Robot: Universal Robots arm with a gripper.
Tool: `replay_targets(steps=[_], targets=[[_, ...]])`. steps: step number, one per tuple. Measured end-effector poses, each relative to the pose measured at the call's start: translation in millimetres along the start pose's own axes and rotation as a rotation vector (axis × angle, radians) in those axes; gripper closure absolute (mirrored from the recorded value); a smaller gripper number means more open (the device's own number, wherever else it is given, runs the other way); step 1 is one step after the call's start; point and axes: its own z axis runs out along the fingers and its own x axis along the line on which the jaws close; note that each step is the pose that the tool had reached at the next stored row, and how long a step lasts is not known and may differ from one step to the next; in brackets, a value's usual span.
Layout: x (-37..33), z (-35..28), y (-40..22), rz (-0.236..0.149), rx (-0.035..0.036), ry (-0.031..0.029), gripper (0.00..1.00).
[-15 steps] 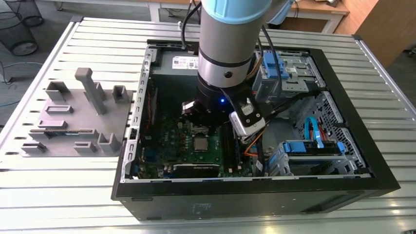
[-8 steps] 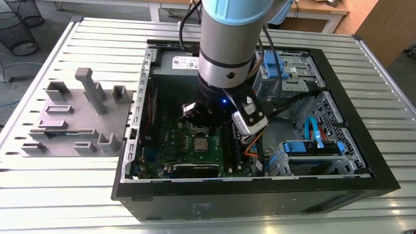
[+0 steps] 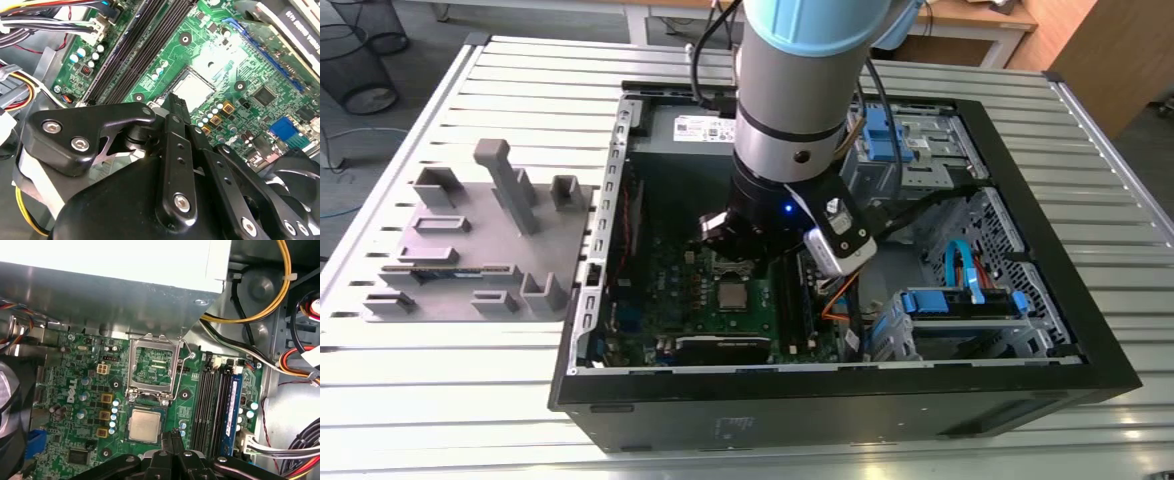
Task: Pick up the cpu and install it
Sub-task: 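Close the cpu cover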
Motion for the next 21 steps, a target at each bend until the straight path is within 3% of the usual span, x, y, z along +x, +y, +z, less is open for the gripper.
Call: replay_targets(steps=[10, 17, 21], targets=[[-6.8, 5.6, 11.0, -0.011, -0.0023, 0.0000, 0.89], [-18.7, 9.1, 12.6, -0.021, -0.0025, 0.0002, 0.89], [-20.3, 10.6, 12.6, -0.051, -0.0026, 0.0005, 0.89]])
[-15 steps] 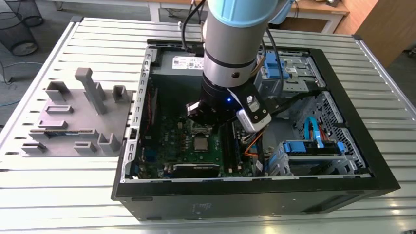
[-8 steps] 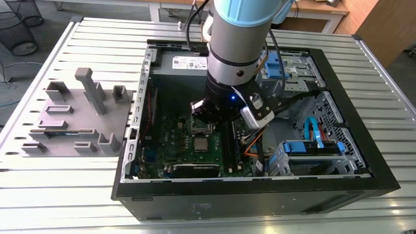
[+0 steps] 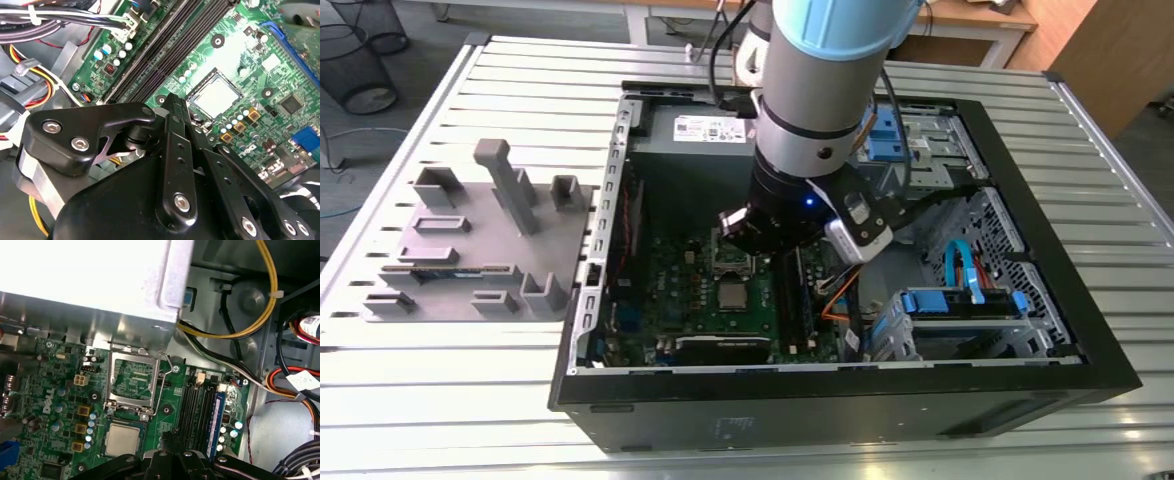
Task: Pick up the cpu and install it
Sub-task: 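Close the cpu cover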
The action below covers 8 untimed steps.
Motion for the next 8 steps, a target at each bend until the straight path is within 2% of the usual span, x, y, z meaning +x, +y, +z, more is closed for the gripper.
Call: replay_targets(steps=[8], targets=[[-0.1, 2.5, 0.0, -0.115, -0.0054, -0.0048, 0.89]])
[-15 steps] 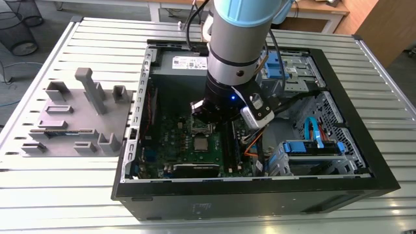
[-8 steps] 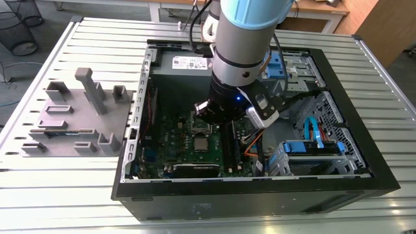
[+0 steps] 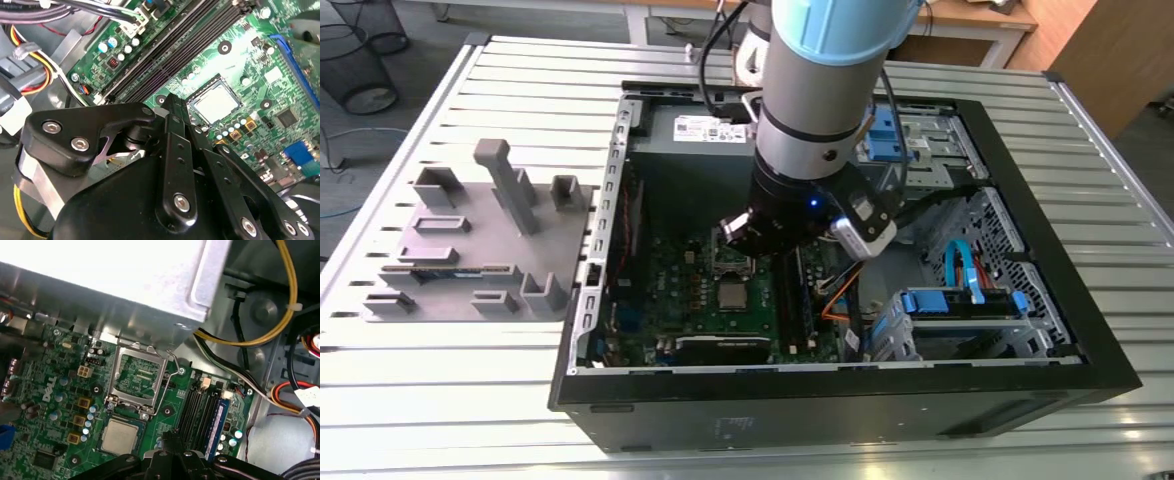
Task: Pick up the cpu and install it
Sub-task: 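Close the cpu cover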
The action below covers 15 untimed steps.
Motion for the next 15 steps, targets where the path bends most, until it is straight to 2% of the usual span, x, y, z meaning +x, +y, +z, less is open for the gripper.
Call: replay_targets(steps=[3, 7, 15], targets=[[-0.1, 0.9, 0.1, -0.027, -0.0011, -0.0019, 0.89], [-1.2, 1.9, 1.7, -0.042, -0.0015, -0.0030, 0.89], [-7.4, 3.7, 12.6, -0.042, -0.0021, -0.0031, 0.89]])
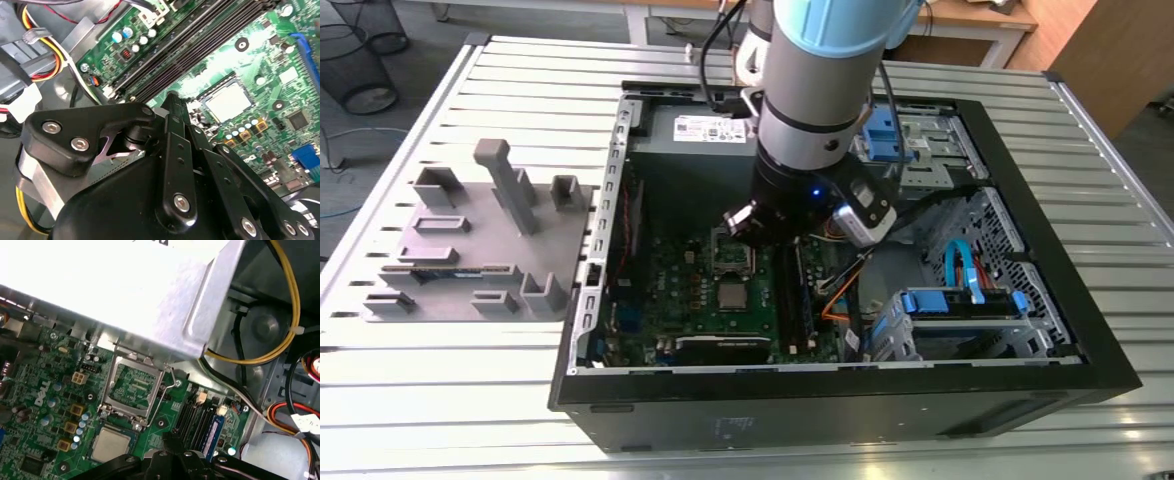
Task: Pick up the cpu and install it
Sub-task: 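Close the cpu cover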
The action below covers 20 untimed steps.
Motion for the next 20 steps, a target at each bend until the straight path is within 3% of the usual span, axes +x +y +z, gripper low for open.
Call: replay_targets(steps=[12, 16, 18, 20], targets=[[-9.9, 7.0, 13.0, -0.001, -0.0035, -0.0013, 0.89], [-9.9, 9.5, 13.5, -0.001, -0.0147, -0.0055, 0.89], [-9.9, 9.6, 13.4, -0.001, -0.0240, -0.0088, 0.89], [-10.0, 9.9, 13.4, -0.001, -0.0406, -0.0149, 0.89]])
